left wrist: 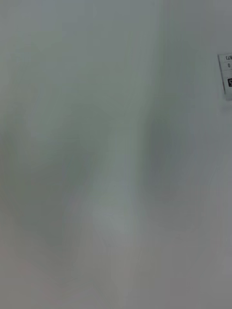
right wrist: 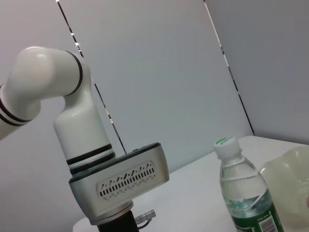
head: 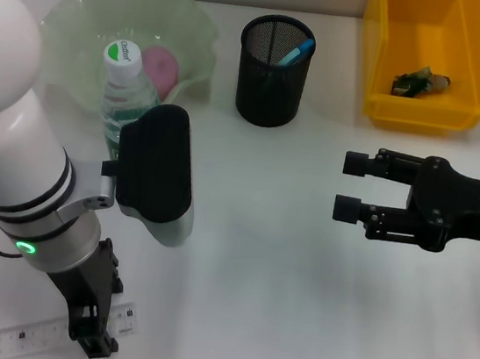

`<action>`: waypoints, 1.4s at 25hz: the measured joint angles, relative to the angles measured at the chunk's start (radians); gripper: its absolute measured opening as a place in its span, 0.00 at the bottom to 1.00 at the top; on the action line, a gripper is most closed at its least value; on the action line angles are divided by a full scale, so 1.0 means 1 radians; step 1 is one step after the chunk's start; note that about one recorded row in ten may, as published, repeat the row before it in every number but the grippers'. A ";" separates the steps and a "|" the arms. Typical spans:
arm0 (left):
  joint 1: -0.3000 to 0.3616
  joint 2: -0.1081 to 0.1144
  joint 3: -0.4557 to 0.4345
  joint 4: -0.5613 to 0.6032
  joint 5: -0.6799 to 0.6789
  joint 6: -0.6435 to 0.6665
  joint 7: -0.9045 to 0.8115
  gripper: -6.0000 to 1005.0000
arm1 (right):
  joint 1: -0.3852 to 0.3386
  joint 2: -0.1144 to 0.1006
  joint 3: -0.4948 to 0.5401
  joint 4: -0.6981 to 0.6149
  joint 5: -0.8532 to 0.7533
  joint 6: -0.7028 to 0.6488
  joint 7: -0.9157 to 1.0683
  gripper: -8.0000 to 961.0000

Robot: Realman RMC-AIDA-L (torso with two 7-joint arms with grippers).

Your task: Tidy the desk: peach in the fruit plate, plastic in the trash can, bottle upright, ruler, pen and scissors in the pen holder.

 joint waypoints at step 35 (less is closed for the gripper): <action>-0.014 0.000 0.037 -0.001 0.011 0.004 -0.008 0.40 | 0.000 -0.003 0.006 -0.005 0.000 -0.008 0.002 0.82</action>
